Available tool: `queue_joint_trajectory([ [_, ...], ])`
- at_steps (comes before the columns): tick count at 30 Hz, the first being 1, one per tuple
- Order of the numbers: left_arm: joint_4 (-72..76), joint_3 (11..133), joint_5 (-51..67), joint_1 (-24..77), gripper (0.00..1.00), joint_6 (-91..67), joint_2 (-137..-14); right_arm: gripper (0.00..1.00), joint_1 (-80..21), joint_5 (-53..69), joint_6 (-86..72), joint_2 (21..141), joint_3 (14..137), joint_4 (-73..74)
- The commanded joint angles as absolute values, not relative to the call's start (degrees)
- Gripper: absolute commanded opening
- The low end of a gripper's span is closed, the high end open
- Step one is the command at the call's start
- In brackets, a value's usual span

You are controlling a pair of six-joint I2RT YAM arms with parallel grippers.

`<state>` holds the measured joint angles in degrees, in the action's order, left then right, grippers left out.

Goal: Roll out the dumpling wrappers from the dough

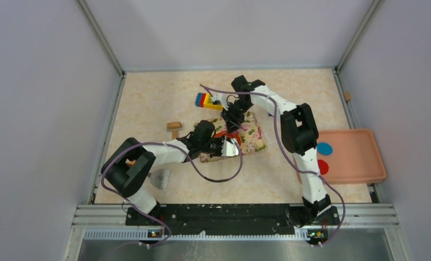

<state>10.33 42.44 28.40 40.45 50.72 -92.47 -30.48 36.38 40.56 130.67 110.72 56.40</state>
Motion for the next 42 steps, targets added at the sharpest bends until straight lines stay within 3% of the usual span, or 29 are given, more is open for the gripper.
queue_joint_trajectory([
  [1, 11.46, 45.04, 27.48, 40.61, 0.31, 50.94, -93.97, 0.39, -32.18, 36.22, 42.19, 131.78, 112.34, 57.70],
  [12, 8.81, 46.02, 26.94, 40.63, 0.13, 51.54, -94.83, 0.26, -32.87, 33.71, 42.11, 132.19, 110.91, 57.68],
  [23, 4.33, 47.82, 27.06, 40.44, 0.00, 51.18, -95.82, 0.00, -32.87, 32.91, 43.23, 131.71, 109.07, 58.25],
  [42, 0.29, 49.36, 28.65, 36.81, 0.00, 52.20, -95.10, 0.00, -32.85, 28.22, 32.83, 122.76, 95.73, 54.08],
])
